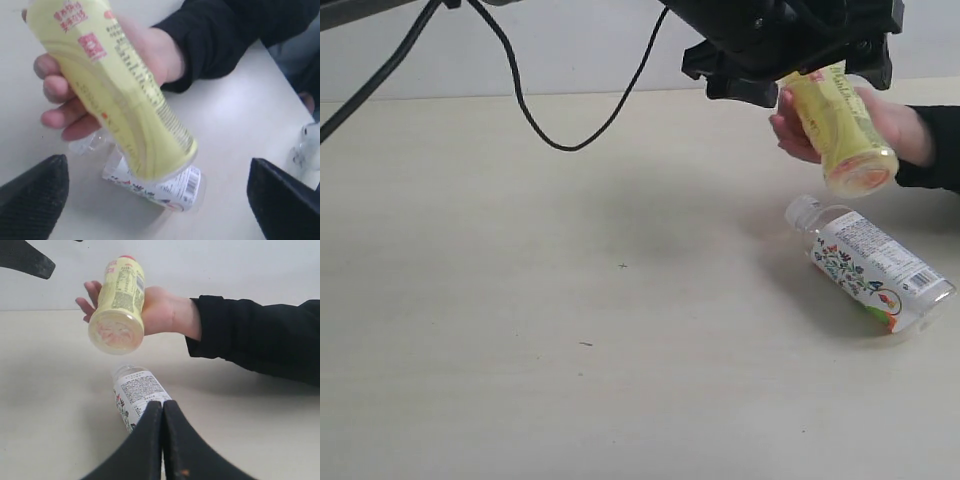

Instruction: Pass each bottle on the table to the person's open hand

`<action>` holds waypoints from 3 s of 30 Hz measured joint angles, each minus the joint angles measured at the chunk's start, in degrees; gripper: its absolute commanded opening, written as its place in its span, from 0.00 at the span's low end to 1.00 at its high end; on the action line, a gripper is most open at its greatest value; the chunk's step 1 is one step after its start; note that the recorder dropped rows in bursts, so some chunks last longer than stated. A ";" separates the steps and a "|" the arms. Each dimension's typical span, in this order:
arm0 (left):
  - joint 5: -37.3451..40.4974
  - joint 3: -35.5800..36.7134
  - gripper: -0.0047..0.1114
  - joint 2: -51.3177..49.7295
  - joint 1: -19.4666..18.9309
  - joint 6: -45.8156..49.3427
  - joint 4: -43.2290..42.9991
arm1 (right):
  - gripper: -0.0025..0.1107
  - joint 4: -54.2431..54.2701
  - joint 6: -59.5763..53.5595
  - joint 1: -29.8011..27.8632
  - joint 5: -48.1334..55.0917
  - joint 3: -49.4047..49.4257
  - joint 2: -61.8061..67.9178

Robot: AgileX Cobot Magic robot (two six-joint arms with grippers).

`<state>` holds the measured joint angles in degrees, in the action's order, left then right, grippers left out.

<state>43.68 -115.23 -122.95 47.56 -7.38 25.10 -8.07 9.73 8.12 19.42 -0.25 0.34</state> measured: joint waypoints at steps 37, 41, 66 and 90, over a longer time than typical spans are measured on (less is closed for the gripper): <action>-0.66 35.35 0.06 19.55 -2.77 43.83 19.41 | 0.02 0.00 0.00 0.00 0.00 0.00 0.00; -11.11 49.61 0.06 30.16 -5.97 51.22 25.49 | 0.02 0.00 0.00 0.00 0.00 0.00 0.00; -48.36 91.96 0.06 68.02 -8.47 59.84 40.48 | 0.02 0.00 0.00 0.00 0.00 0.00 0.00; -48.47 92.36 0.06 68.02 -8.47 59.37 40.59 | 0.02 0.92 14.67 0.00 -34.31 0.00 0.00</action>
<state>-4.80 -22.87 -54.93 39.10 51.99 65.69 -7.15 24.40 8.12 -14.90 -0.25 0.34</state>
